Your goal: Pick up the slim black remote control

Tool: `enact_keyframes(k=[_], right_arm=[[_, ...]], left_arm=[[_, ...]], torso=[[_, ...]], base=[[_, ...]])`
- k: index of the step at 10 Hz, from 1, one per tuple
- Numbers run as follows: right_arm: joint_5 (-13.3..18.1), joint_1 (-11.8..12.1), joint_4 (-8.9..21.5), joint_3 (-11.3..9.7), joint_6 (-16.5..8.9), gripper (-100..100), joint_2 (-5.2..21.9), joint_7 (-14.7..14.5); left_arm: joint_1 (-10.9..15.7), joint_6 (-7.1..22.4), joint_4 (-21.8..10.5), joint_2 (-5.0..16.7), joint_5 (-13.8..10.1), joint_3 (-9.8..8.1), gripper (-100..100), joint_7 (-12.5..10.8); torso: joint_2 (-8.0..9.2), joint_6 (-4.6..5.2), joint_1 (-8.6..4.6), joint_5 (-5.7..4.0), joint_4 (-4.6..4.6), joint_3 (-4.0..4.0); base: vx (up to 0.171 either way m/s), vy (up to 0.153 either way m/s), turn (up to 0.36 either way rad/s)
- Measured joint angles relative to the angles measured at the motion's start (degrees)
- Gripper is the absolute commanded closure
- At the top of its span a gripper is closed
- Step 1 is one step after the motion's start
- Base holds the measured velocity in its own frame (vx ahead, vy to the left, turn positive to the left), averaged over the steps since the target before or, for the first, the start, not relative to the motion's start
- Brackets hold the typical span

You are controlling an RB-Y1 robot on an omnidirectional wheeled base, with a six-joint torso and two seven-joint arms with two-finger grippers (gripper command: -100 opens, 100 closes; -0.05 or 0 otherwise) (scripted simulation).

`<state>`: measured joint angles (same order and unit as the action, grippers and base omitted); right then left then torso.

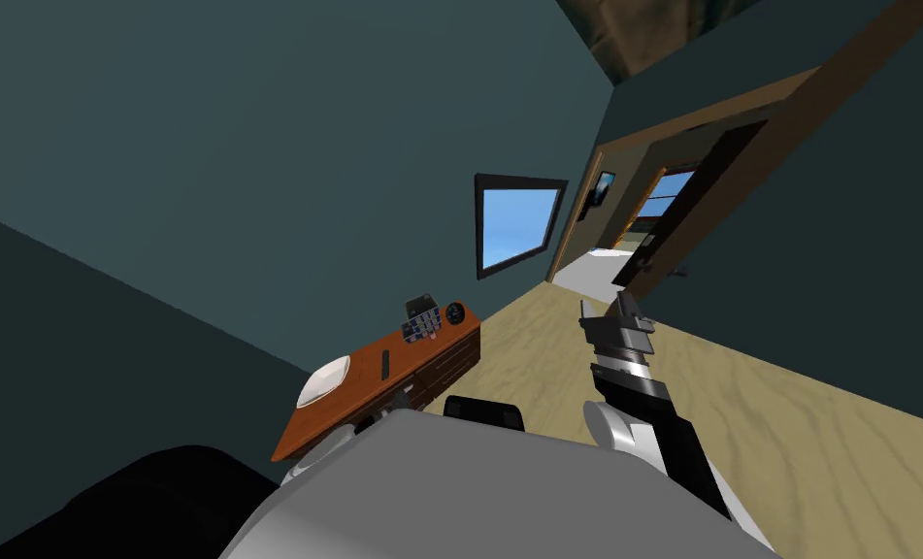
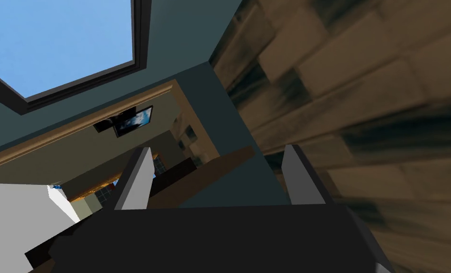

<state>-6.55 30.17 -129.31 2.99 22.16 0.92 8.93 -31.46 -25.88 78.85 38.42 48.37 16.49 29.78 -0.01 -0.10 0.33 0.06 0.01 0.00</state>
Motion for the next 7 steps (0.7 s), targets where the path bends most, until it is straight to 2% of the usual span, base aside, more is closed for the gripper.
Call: enact_keyframes(k=[1,2,7], right_arm=[[0.00,0.00,0.00,0.00,0.00,0,0.00,0.00],[0.00,-0.01,0.00,-0.01,0.00,0,0.00,0.00],[0.00,0.00,0.00,0.01,0.00,0,0.00,0.00]], left_arm=[[0.86,-0.67,-2.09,-0.15,0.45,-0.19,-100,0.54],[1.24,-1.17,-4.40,0.14,2.05,0.25,-100,1.92],[1.14,-1.49,-9.96,3.35,9.22,1.92,-100,6.71]], torso=[[-0.01,-0.01,-0.09,-0.01,0.00,-0.01],[-0.01,0.06,-0.06,-0.01,0.00,0.00],[0.01,-0.01,0.07,0.02,0.01,0.01]], base=[[-0.002,0.038,-0.344],[-0.006,0.051,-0.288],[-0.011,0.068,-0.314]])
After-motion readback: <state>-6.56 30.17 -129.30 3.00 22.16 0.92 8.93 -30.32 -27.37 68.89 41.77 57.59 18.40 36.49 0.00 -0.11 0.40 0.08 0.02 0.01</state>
